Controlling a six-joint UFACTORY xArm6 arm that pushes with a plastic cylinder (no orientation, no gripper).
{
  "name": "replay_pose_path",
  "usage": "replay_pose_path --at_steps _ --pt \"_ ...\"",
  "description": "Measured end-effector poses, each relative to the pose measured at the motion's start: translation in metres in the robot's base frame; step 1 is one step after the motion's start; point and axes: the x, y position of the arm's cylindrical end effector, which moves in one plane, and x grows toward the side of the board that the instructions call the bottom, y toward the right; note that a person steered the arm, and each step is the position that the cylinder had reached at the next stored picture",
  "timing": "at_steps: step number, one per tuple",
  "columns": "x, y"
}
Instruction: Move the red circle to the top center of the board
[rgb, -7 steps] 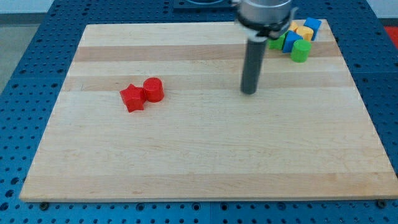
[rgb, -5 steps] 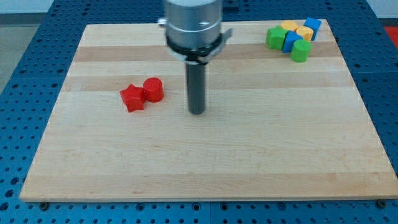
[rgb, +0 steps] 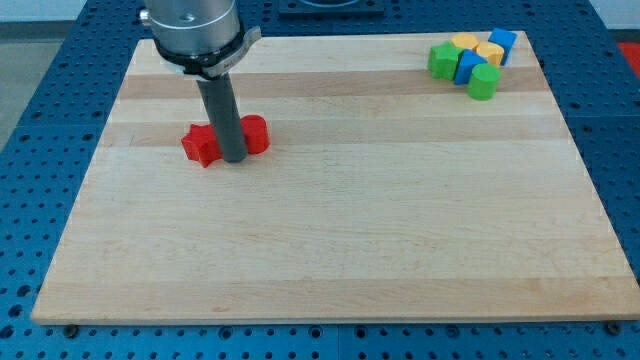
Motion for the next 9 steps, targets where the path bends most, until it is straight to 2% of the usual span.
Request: replay_pose_path --at_steps 2,5,9 --pt "-0.034 0.012" --pt "-0.047 0.08" --pt "-0.128 0.116"
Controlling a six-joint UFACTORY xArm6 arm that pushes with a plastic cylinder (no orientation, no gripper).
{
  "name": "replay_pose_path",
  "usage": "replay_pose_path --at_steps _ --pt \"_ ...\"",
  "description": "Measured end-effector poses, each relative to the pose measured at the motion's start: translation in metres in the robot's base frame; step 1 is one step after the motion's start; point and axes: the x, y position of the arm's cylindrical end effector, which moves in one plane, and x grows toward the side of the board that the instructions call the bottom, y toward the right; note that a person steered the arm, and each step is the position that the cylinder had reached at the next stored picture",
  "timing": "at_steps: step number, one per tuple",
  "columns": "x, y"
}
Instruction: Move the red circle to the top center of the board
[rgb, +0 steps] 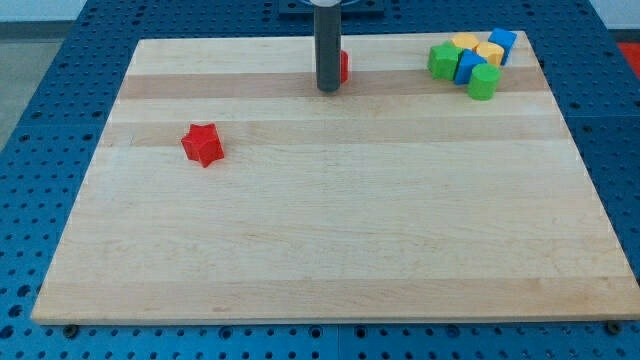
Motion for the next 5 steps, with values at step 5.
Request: replay_pose_path --at_steps 5 --pt "-0.02 -0.005"
